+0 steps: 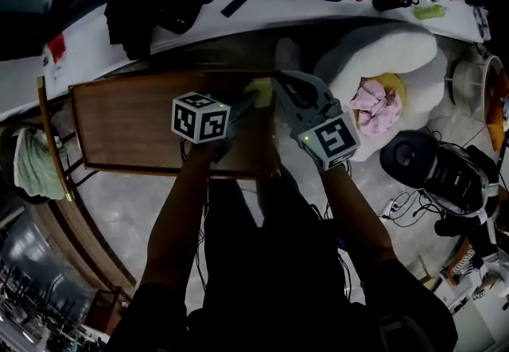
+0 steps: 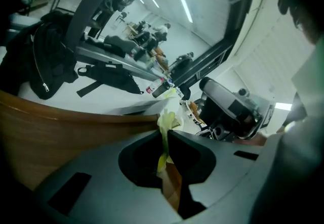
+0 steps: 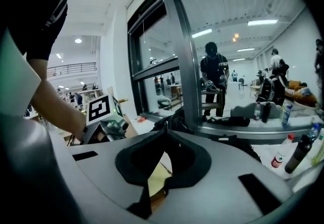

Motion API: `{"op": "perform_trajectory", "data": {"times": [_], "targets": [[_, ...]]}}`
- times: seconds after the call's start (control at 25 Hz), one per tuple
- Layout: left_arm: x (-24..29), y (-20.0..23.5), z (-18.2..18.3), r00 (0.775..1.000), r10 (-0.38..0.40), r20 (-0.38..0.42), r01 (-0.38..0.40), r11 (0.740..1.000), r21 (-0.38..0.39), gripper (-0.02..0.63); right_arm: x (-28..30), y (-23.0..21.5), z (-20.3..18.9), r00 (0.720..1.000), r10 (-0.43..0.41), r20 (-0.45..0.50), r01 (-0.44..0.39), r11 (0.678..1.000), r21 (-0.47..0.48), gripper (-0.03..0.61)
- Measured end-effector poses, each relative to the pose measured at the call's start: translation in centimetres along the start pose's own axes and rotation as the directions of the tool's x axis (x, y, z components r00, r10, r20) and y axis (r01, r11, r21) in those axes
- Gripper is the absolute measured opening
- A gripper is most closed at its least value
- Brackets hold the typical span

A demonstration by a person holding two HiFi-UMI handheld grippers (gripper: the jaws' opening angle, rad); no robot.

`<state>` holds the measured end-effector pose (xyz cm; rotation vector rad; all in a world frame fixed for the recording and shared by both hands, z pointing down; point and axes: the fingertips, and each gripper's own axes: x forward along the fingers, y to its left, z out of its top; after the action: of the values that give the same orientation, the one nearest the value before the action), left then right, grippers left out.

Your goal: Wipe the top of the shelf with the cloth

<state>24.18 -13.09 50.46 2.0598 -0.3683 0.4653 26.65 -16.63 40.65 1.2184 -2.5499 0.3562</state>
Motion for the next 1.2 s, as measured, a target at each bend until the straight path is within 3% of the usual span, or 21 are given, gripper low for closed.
{"op": "perform_trajectory", "data": {"times": [0.12, 0.28, 0.52, 0.72, 1.2], "targets": [[0.6, 1.1, -0.2, 0.998, 0.053, -0.032, -0.053, 0.999, 0.01, 0.028, 0.2, 0.3, -0.2, 1.0, -0.029, -0.001, 0.029, 1.0, 0.003, 0.028], [0.6, 2.9, -1.1, 0.984, 0.156, -0.088, -0.148, 0.985, 0.083, 0.028, 0.3, 0.3, -0.5, 0.998, -0.066, 0.01, 0.066, 0.997, 0.029, 0.028], [-0.2, 4.0, -1.2, 0.976, 0.202, -0.081, -0.191, 0.974, 0.121, 0.028, 0.9, 1.3, -0.6, 0.998, -0.07, 0.002, 0.07, 0.997, 0.021, 0.028], [-3.0, 6.1, -1.2, 0.96, 0.268, -0.077, -0.252, 0.953, 0.166, 0.028, 2.2, 2.9, -1.0, 0.999, -0.048, -0.012, 0.048, 0.999, 0.007, 0.028], [-12.7, 12.8, -1.3, 0.928, 0.371, -0.046, -0.36, 0.919, 0.159, 0.028, 8.4, 10.2, -0.1, 0.998, 0.064, -0.026, -0.065, 0.998, -0.012, 0.028]]}}
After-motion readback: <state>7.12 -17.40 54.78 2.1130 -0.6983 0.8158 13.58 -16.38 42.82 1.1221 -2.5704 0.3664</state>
